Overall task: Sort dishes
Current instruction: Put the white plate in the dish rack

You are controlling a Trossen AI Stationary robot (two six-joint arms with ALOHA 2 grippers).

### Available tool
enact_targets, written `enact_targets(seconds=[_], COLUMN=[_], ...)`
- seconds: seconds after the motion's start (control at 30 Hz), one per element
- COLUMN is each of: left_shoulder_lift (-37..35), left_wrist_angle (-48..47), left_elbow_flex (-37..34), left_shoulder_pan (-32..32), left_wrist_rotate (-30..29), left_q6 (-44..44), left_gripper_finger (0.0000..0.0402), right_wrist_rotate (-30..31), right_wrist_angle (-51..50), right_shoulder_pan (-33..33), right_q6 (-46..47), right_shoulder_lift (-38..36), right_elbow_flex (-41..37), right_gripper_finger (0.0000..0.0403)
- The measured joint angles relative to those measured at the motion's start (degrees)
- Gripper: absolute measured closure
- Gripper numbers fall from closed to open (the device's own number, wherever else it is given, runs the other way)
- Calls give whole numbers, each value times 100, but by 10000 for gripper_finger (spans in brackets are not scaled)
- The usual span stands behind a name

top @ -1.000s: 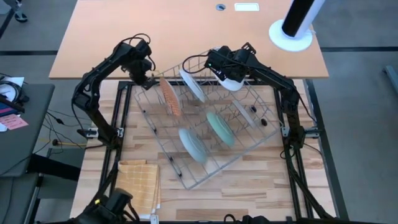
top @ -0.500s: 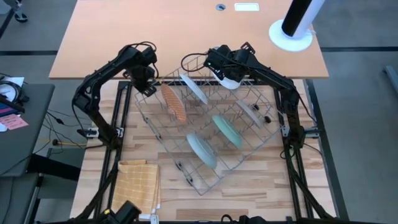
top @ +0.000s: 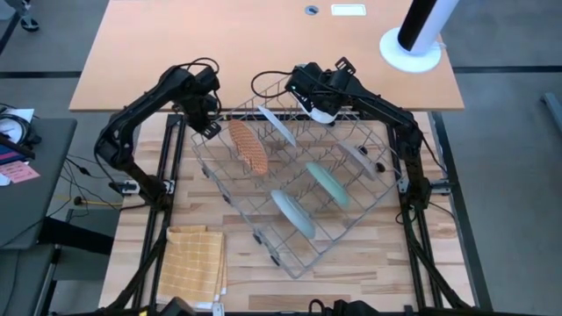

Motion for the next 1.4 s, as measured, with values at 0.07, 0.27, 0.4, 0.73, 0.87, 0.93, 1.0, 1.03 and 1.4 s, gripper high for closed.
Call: enact_targets(seconds=[0.07, 0.27, 0.4, 0.73, 0.87, 0.93, 1.0, 1.03, 1.4], left_shoulder_lift=[-35, -39, -33, -39, -39, -39, -37, -37, -37], left_wrist_angle=[-10, 63, 82, 73, 71, 98, 106, 118, 419], left_elbow_flex=[0, 4, 9, 9, 9, 9, 9, 9, 9], left_shoulder_pan=[-7, -7, -7, -7, -5, -7, -5, -5, 0], left_wrist_rotate=[4, -15, -17, -9, -9, -22, -7, -11, -100], left_q6=[-18, 20, 16, 15, 15, 18, 20, 22, 31], left_gripper_finger=[398, 398, 398, 398, 399, 399, 399, 399, 399], right_wrist_rotate=[-19, -167, -320, -486, -1027, -1126, -1150, -1161, -1802], right_wrist_angle=[4, -26, -95, 61, 118, 111, 96, 141, 152], right_shoulder_pan=[0, 22, 57, 208, 158, 153, 172, 179, 98], right_q6=[-53, -126, -238, -252, -252, -298, -318, -321, -404], right_shoulder_lift=[0, 91, 258, 456, 557, 597, 601, 610, 291], right_elbow_flex=[0, 8, -7, -4, -3, 0, 3, 4, 118], right_gripper_finger=[395, 395, 395, 393, 386, 380, 371, 366, 232])
